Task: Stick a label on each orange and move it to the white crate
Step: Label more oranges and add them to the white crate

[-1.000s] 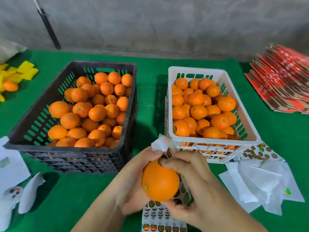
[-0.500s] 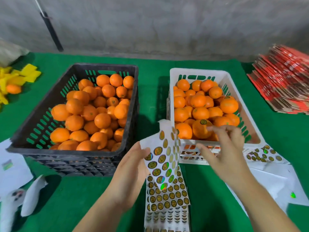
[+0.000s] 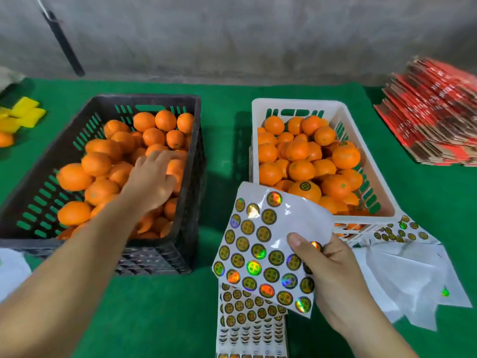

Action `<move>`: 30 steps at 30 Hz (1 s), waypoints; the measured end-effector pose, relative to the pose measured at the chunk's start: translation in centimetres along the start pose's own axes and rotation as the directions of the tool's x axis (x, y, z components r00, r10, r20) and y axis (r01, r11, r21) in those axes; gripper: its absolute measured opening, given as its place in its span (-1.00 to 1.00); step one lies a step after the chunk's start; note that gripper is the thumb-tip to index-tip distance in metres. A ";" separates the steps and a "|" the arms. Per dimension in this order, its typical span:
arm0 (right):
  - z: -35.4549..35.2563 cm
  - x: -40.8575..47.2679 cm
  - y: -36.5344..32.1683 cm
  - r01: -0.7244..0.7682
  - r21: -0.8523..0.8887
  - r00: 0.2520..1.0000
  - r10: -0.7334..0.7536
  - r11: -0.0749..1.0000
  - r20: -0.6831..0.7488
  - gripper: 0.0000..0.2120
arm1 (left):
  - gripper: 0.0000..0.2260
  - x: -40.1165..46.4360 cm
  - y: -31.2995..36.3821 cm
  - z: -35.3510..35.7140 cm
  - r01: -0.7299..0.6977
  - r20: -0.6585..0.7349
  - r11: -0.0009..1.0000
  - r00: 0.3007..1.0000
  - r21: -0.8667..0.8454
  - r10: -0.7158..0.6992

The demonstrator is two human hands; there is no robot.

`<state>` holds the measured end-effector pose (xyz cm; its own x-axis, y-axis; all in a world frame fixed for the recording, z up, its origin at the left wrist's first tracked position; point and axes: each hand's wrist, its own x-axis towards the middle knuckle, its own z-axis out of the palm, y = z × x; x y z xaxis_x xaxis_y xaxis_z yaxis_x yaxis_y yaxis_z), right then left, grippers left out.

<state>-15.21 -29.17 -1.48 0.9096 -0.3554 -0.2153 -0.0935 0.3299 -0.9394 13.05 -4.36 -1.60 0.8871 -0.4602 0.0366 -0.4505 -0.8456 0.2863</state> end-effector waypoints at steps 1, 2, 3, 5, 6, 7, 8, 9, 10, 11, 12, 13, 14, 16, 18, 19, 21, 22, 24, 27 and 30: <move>0.1 0.1 -0.1 -0.007 0.035 1.000 0.006 0.999 0.004 -0.66 | -0.37 1.4 -1.0 0.4 0.035 0.172 0.989 0.983 0.143 -0.060; 0.2 0.2 -0.3 -0.011 0.061 1.000 0.011 0.998 0.003 -0.68 | -0.24 2.3 -1.7 1.0 0.015 0.291 0.970 0.953 0.242 -0.087; 0.4 0.2 -0.4 -0.011 0.077 1.000 0.012 0.997 -0.005 -0.69 | -0.15 2.8 -2.2 1.7 -0.030 0.331 0.953 0.941 0.302 -0.075; 0.6 0.3 -0.5 -0.008 0.095 1.000 0.010 0.995 -0.020 -0.68 | -0.12 3.4 -2.8 2.7 -0.071 0.228 0.917 0.973 0.392 -0.022; 0.5 0.3 -0.5 -0.006 0.102 1.000 0.008 0.995 -0.022 -0.68 | -0.16 3.6 -2.9 2.7 -0.057 0.154 0.900 0.988 0.433 -0.012; 0.5 0.3 -0.6 -0.002 0.108 1.000 0.005 0.994 -0.024 -0.67 | -0.20 3.9 -2.9 2.5 -0.028 0.101 0.893 0.995 0.448 -0.020; 0.4 0.3 -0.9 0.000 0.115 1.000 0.003 0.993 -0.025 -0.65 | -0.22 4.1 -2.9 2.1 0.026 0.062 0.911 0.996 0.411 -0.056; 0.2 0.2 -1.1 0.001 0.123 1.000 0.003 0.992 -0.027 -0.63 | -0.23 4.1 -2.7 1.6 0.098 0.026 0.946 0.993 0.308 -0.111; 0.0 0.2 -1.4 0.000 0.134 0.999 0.004 0.991 -0.034 -0.61 | -0.24 4.0 -2.4 1.1 0.171 -0.024 0.975 0.985 0.143 -0.169; -0.3 0.1 -1.7 0.002 0.147 0.999 0.004 0.989 -0.044 -0.60 | -0.25 3.5 -1.9 0.4 0.236 -0.077 0.969 0.967 -0.077 -0.242; -0.6 0.1 -2.0 0.004 0.161 0.999 0.004 0.987 -0.052 -0.60 | -0.27 2.5 -1.1 -0.4 0.274 -0.107 0.906 0.940 -0.321 -0.323; -0.9 0.0 -2.3 0.009 0.172 0.998 0.001 0.985 -0.058 -0.60 | -0.30 1.1 0.0 -1.3 0.271 -0.099 0.791 0.918 -0.548 -0.383; -1.1 -0.1 -2.6 0.013 0.183 0.998 -0.001 0.983 -0.062 -0.59 | -0.30 -0.6 1.4 -2.2 0.217 -0.069 0.646 0.919 -0.732 -0.388; -1.3 -0.1 -3.1 0.020 0.207 0.998 -0.007 0.978 -0.063 -0.58 | -0.27 -4.1 4.1 -3.1 0.111 0.040 0.291 0.970 -0.950 -0.239; -1.3 -0.2 -3.2 0.019 0.223 0.998 -0.006 0.975 -0.061 -0.58 | -0.09 -7.3 6.2 -2.6 0.212 0.208 -0.089 0.977 -0.973 0.053; -1.2 -0.2 -3.1 0.023 0.220 0.998 -0.010 0.975 -0.058 -0.59 | -0.04 -9.0 7.3 -2.3 0.304 0.257 -0.221 0.942 -0.927 0.217; -0.9 -0.3 -2.8 0.032 0.178 0.999 -0.024 0.984 -0.048 -0.63 | -0.15 -11.6 9.9 -1.6 0.413 0.221 -0.355 0.853 -0.838 0.472; -0.7 -0.5 -2.6 0.046 0.139 0.998 -0.041 0.989 -0.041 -0.66 | -0.26 -12.5 10.9 -1.0 0.410 0.214 -0.332 0.843 -0.850 0.493; -0.4 -0.7 -2.2 0.103 0.026 0.994 -0.102 0.994 -0.038 -0.66 | -0.31 -13.6 12.6 -0.7 0.340 0.233 -0.228 0.889 -0.912 0.393; 0.3 -1.2 -2.2 0.172 -0.427 0.927 -0.292 0.888 -0.234 -0.41 | -0.38 -14.0 13.1 -0.3 0.206 0.205 0.017 0.961 -0.978 0.187; 0.4 -2.0 -3.2 0.382 -0.884 0.672 -0.738 0.271 0.064 -0.41 | -0.45 -14.5 12.9 -0.4 0.048 0.113 0.256 0.963 -0.966 0.246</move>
<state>-16.57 -29.19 2.10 0.7061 -0.4265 0.5653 -0.0361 -0.8190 -0.5727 -5.56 -8.49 1.96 0.7318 -0.6816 -0.0022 0.0244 0.0230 0.9994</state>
